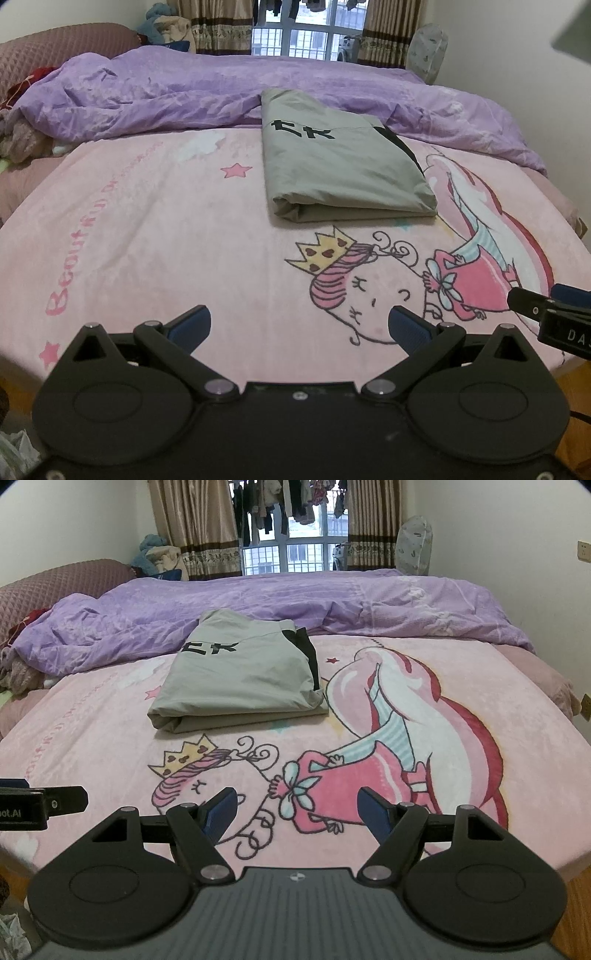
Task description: Fold large clothes
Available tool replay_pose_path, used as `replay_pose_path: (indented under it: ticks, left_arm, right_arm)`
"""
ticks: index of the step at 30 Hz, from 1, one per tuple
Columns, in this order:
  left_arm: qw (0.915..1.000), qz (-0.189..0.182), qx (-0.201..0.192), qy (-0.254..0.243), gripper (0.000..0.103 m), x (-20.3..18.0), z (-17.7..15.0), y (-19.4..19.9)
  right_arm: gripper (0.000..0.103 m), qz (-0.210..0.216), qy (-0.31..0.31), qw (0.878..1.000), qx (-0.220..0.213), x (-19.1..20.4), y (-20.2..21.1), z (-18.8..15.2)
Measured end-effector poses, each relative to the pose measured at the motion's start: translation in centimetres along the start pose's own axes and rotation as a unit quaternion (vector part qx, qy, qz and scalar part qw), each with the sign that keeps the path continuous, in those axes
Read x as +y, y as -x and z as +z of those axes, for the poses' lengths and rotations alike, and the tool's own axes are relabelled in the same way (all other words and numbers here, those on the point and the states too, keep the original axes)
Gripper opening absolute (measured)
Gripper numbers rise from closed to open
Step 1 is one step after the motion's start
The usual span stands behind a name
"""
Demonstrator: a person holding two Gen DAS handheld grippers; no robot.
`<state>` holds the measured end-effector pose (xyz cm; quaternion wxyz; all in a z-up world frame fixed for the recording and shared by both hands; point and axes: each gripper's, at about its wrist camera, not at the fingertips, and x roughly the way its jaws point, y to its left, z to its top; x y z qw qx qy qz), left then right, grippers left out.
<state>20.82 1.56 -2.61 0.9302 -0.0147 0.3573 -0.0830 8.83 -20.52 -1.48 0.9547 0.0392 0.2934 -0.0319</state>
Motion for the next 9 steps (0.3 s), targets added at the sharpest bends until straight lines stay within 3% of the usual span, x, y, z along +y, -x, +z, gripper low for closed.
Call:
replay_pose_path:
  ticks: [9]
  left_arm:
    - [1.0, -0.008, -0.002, 0.004, 0.103, 0.23, 0.05, 0.0]
  right_arm:
    - [0.087, -0.001, 0.001, 1.0, 0.004, -0.22, -0.06, -0.33]
